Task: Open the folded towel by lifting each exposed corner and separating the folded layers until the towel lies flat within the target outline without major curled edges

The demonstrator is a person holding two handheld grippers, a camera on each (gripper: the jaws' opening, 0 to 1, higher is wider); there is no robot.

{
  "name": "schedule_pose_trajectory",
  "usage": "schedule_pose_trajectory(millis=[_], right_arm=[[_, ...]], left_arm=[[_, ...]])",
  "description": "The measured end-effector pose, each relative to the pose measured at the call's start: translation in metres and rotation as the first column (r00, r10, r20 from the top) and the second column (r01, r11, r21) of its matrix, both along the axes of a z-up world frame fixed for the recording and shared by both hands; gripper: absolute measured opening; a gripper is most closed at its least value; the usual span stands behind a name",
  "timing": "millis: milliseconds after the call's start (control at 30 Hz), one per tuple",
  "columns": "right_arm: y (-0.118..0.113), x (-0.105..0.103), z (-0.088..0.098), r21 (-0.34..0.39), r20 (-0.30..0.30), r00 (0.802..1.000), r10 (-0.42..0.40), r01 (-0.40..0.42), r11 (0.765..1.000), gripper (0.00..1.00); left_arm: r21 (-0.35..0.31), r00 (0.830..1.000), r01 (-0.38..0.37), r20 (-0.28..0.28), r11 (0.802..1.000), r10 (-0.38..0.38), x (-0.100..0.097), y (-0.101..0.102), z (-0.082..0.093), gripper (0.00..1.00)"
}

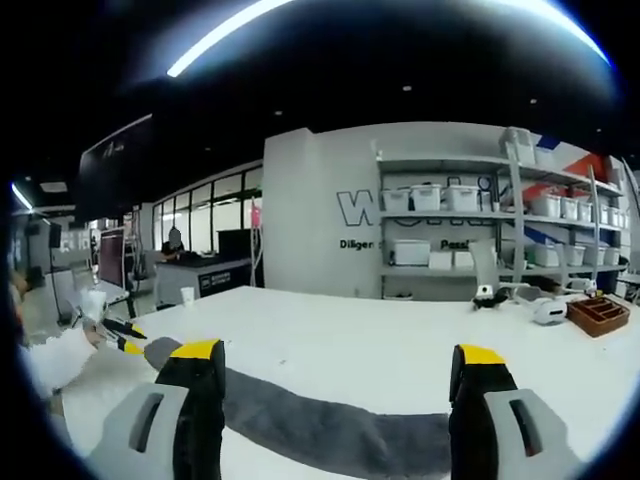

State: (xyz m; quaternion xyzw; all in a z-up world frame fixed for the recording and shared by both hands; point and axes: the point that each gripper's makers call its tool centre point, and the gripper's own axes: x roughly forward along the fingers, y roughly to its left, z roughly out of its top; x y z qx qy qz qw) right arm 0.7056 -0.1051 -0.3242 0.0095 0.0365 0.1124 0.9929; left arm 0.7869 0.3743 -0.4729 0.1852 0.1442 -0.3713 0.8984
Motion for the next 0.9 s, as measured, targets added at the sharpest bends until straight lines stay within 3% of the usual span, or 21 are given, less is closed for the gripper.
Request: schedule_pose_trajectory(millis=[200,367,467,633,900], right_arm=[[-0.003,0.001,0.000,0.002,-0.005,1.000,-0.005,0.005,1.000,0.93],[-0.006,0.002,0.000,0.007,-0.008,1.000,-0.009,0.009,1.000,0.93],[-0.009,0.003,-0.001,0.009,-0.010,1.000,-0.012,0.012,1.000,0.93],[-0.017,0.005,-0.004,0.019,-0.018,1.000,-0.024,0.024,1.000,0.93],[-0.042,0.012,-0.021,0.059,-0.062,0.996,-0.068,0.072,0.996,0.92]], left_arm=[[-0.083,0.998,-0.039,-0.058,0.996,0.034,-0.013,-0.002,0.014,0.55],[-0.188,0.985,-0.100,-0.156,0.977,0.071,-0.022,-0.004,0.013,0.73],[-0.188,0.984,-0.102,-0.162,0.977,0.072,-0.026,-0.004,0.011,0.80],[-0.130,0.980,-0.112,-0.176,0.985,0.088,-0.030,-0.002,0.002,0.91],[-0.116,0.975,-0.113,-0.206,0.987,0.088,-0.033,-0.002,-0.006,0.98]])
